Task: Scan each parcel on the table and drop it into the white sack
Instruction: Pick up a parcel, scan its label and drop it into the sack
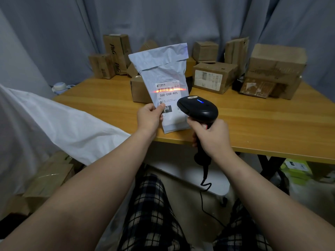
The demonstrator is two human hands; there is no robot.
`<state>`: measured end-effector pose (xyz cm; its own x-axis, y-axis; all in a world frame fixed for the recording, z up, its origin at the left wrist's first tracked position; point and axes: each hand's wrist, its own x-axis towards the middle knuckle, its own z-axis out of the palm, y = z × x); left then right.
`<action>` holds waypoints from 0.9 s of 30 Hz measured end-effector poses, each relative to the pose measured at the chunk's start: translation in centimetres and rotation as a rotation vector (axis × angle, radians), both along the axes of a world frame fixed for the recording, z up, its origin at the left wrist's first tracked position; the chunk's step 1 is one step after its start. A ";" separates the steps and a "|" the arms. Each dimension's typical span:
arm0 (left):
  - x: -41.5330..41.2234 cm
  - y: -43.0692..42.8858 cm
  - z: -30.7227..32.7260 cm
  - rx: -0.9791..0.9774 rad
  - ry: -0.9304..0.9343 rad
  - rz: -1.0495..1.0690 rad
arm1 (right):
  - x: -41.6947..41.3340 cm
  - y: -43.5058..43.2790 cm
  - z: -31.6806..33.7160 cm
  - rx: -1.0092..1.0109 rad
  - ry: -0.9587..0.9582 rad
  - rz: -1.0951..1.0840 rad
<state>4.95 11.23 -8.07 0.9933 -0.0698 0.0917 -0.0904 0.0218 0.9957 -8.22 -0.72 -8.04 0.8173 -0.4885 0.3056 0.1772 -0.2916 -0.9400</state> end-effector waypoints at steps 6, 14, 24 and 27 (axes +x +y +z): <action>-0.2 -0.1 -0.1 -0.005 -0.006 -0.007 | -0.1 -0.1 0.1 -0.014 0.002 0.002; -2.7 3.2 2.2 0.087 -0.172 0.021 | -0.4 1.8 1.2 0.049 -0.095 0.126; -7.7 18.7 2.4 0.154 -0.246 0.326 | 1.5 13.2 1.0 -0.053 -0.041 0.397; -8.5 23.9 2.2 0.282 -0.276 0.448 | 2.5 16.5 0.4 -0.108 0.019 0.447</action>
<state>-3.52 35.10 -5.90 0.8737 0.2910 0.3899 -0.2862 -0.3405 0.8956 -5.74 15.79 -7.61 0.9466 -0.0532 0.3180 0.2905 -0.2875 -0.9127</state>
